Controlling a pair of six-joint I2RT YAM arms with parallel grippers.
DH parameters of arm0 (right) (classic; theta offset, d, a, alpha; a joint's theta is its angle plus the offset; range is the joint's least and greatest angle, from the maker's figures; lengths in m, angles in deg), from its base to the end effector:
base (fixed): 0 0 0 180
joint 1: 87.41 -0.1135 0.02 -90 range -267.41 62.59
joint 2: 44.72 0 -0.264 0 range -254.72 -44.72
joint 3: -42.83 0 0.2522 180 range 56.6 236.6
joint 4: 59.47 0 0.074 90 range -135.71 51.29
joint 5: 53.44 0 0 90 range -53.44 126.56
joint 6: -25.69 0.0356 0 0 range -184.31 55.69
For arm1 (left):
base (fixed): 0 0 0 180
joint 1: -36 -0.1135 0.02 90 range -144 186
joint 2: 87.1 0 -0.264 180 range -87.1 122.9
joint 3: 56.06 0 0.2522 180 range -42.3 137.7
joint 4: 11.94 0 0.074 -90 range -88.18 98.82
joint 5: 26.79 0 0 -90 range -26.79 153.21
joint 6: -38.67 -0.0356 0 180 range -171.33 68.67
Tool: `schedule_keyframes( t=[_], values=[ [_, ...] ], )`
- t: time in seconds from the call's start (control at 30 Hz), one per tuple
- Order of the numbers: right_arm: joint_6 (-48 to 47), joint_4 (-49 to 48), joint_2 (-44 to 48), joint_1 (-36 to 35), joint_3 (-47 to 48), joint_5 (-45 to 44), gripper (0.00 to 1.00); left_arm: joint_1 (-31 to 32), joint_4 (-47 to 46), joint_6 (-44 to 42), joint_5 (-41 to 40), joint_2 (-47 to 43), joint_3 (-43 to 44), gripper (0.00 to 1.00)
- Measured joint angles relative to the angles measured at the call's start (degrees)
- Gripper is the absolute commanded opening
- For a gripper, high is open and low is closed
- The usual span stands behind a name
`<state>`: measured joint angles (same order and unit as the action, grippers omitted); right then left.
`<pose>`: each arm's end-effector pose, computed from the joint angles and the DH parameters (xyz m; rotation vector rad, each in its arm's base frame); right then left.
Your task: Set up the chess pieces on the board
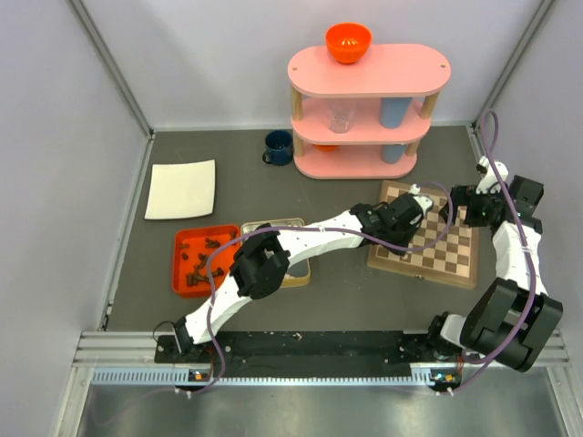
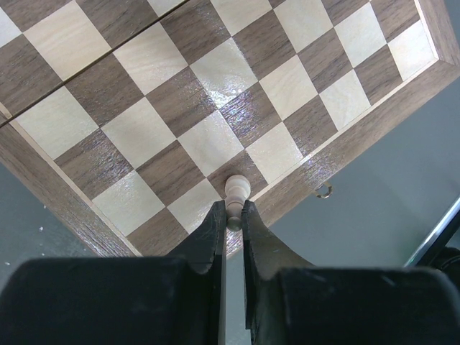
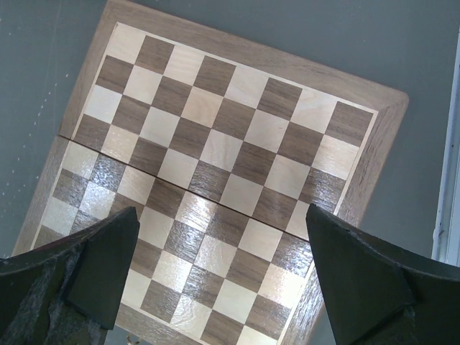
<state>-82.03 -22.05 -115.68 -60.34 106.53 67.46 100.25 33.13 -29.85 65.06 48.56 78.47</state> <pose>0.2384 -0.1013 0.2577 -0.0741 2.2256 0.2134 0.2322 -0.4840 0.2139 0.9300 2.3302 -0.7158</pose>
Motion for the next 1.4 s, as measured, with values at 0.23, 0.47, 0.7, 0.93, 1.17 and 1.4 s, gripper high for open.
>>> schedule_keyframes(
  t=[0.23,0.47,0.7,0.93,1.17,1.4],
  values=[
    [0.0,0.0,0.0,0.0,0.0,0.0,0.99,0.0,0.2,-0.3,0.0,0.4,0.4,0.37],
    [0.0,0.0,0.0,0.0,0.0,0.0,0.99,0.0,0.4,0.0,0.4,0.9,1.1,0.47],
    [0.0,0.0,0.0,0.0,0.0,0.0,0.99,0.0,0.4,1.1,2.0,0.9,1.3,0.46],
    [0.0,0.0,0.0,0.0,0.0,0.0,0.99,0.0,0.4,1.4,3.5,0.9,1.3,0.45],
    [0.0,0.0,0.0,0.0,0.0,0.0,0.99,0.0,0.4,2.1,4.6,0.9,1.3,0.42],
    [0.0,0.0,0.0,0.0,0.0,0.0,0.99,0.0,0.3,2.7,5.2,0.9,1.3,0.41]
  ],
)
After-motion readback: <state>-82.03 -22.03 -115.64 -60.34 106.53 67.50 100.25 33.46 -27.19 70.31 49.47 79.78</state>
